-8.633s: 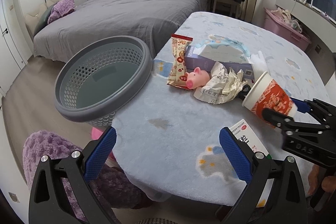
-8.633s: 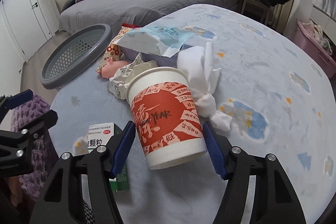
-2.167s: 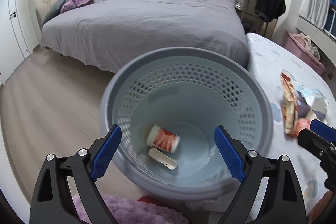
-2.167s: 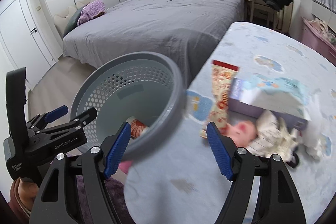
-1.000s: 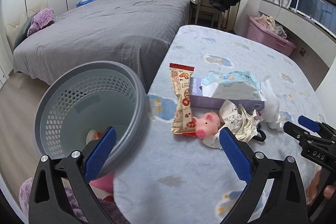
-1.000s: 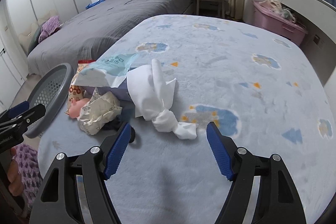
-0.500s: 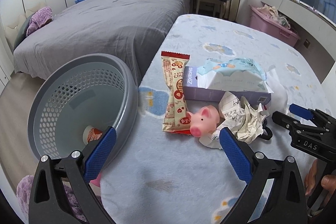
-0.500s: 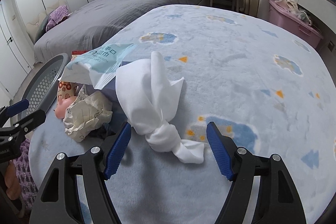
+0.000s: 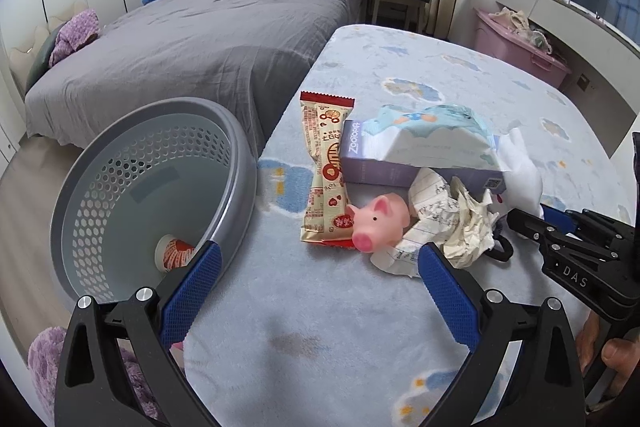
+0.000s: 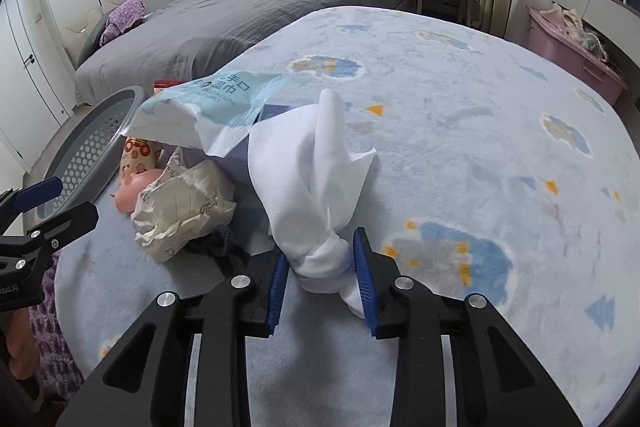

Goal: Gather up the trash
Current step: 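Grasp the snack wrapper with the left tool while the right tool holds the tissue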

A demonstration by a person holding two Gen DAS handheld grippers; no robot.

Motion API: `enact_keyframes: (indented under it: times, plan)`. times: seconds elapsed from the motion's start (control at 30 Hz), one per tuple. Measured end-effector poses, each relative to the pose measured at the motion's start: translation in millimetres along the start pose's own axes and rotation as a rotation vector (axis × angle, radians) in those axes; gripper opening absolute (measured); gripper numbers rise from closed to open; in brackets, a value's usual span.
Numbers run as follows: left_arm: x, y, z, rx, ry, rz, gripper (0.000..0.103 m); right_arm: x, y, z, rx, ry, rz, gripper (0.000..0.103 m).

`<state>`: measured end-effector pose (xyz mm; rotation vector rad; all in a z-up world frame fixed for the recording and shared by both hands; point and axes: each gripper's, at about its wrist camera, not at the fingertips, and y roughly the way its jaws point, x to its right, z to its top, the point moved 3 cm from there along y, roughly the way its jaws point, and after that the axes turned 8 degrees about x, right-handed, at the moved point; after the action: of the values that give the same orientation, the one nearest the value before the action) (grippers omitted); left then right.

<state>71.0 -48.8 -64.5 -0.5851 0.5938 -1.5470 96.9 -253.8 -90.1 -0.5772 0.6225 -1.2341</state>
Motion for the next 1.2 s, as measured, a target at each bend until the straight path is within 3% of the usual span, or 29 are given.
enact_keyframes:
  times: [0.8, 1.2]
  plan:
    - [25.6, -1.8, -8.2, -0.014, 0.023, -0.005, 0.097, 16.5, -56.4, -14.3, 0.076, 0.148, 0.012, 0.03]
    - [0.9, 13.3, 0.8, -0.01, -0.015, 0.059, 0.097, 22.0, -62.1, -15.0, 0.085, 0.163, 0.019, 0.03]
